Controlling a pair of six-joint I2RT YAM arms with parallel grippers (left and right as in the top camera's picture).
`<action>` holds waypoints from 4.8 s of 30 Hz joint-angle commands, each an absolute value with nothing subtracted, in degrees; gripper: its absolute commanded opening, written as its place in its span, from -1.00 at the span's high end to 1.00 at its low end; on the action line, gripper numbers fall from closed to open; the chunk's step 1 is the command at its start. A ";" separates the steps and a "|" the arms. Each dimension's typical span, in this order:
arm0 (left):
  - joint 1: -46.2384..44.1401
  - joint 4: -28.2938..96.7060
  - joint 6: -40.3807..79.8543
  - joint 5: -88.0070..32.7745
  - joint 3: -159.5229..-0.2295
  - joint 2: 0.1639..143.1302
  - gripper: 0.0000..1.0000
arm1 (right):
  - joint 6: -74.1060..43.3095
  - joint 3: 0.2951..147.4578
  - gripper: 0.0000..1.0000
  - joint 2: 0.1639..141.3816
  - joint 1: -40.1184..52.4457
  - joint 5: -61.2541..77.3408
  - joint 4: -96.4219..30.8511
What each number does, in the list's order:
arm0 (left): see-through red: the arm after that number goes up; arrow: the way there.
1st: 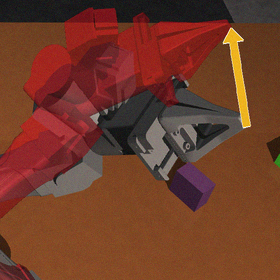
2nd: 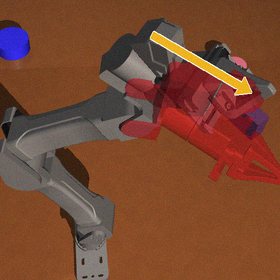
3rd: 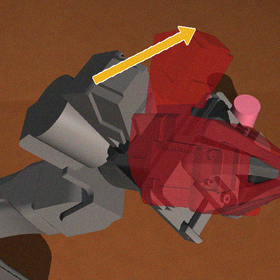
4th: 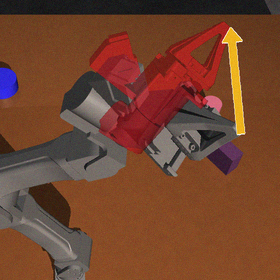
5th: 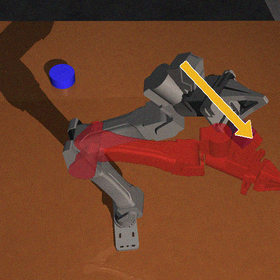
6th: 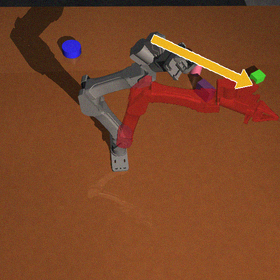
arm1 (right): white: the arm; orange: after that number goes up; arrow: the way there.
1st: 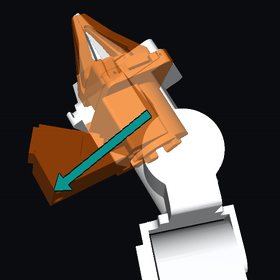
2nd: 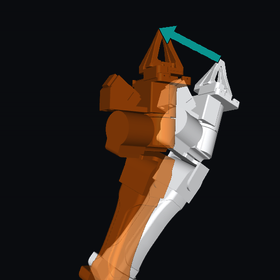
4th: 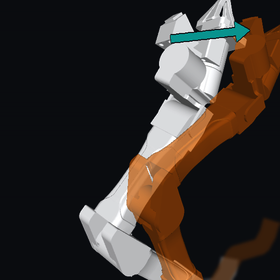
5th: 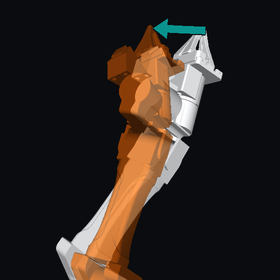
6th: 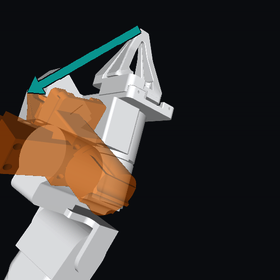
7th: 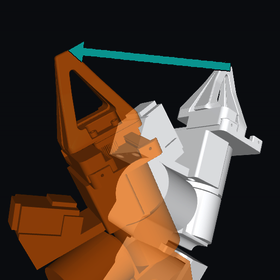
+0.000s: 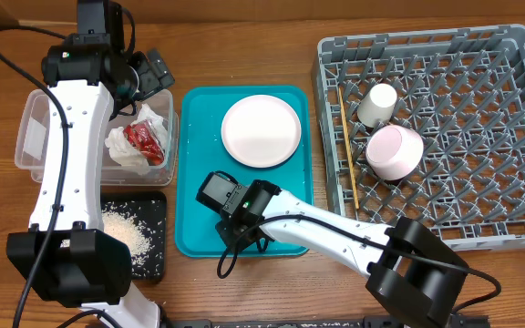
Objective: Sort waste into correct bins and load items into the dishwasher
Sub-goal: 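Lower the right gripper and grasp the small white bowl's rim, then lift the small white bowl with the right gripper and carry it into the rack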
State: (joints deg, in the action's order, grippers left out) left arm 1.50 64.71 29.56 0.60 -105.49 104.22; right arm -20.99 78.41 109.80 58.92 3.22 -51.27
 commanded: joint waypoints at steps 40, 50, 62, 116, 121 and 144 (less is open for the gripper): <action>1.15 64.49 28.88 0.38 -106.32 103.44 -1.00 | -24.10 77.58 0.71 111.24 59.11 2.85 -51.33; 1.15 64.49 28.88 0.38 -106.32 103.44 -1.00 | -24.51 77.91 0.88 111.24 59.09 3.14 -51.57; 1.15 64.49 28.91 0.38 -106.32 103.44 -1.00 | -23.75 82.26 0.92 110.83 59.02 3.14 -56.12; 1.10 64.49 28.88 0.38 -106.32 103.44 -0.99 | 31.99 82.32 0.92 90.32 -18.55 63.11 -94.59; 1.10 64.49 28.88 0.38 -106.32 103.44 -1.00 | 33.93 76.55 0.92 90.32 -24.69 63.53 -95.37; 1.10 64.49 28.88 0.38 -106.32 103.44 -1.00 | 45.10 59.94 0.92 90.21 -27.07 68.71 -97.14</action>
